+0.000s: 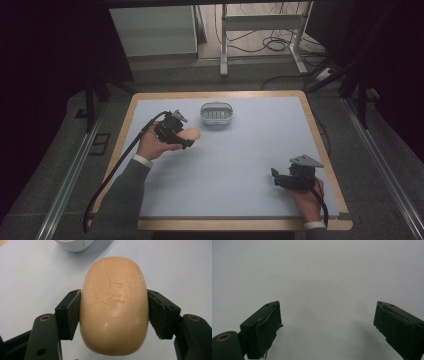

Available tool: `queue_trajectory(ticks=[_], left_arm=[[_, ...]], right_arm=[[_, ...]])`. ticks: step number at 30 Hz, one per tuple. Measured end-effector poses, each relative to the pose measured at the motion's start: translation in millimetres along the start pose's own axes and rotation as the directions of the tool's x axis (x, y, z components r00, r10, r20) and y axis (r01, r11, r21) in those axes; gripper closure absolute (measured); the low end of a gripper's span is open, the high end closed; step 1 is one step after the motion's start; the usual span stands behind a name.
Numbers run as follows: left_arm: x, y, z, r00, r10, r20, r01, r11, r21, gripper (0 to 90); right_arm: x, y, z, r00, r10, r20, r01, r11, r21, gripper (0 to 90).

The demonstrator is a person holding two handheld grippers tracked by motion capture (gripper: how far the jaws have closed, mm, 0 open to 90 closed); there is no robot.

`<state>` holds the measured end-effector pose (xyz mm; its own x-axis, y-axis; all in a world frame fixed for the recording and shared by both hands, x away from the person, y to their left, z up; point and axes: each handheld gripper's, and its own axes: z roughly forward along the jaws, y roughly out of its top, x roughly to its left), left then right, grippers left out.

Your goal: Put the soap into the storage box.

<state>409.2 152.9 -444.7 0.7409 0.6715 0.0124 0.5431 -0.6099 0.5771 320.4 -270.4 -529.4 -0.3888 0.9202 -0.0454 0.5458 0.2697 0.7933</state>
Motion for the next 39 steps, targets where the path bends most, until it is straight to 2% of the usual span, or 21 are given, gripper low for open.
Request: queue_trajectory(ticks=[14,28,39], left_arm=[[9.2,19.1,7.9,1.0,0.003,0.009,-0.003,0.9999,-0.017,33.2],[16.0,35.8,15.4,0.9999,0.011,0.007,-0.011,0.9999,-0.01,33.2],[25.1,58.7,30.6,0.9996,0.022,0.016,-0.022,0.9997,-0.006,33.2]], right_arm=[[0.1,0.0,0.1,1.0,0.001,0.002,-0.001,1.0,0.001,7.6],[0.1,0.0,0.1,1.0,0.0,0.002,0.0,1.0,0.001,7.6],[0.6,0.0,0.1,1.0,-0.002,0.004,0.002,1.0,0.003,7.6]])
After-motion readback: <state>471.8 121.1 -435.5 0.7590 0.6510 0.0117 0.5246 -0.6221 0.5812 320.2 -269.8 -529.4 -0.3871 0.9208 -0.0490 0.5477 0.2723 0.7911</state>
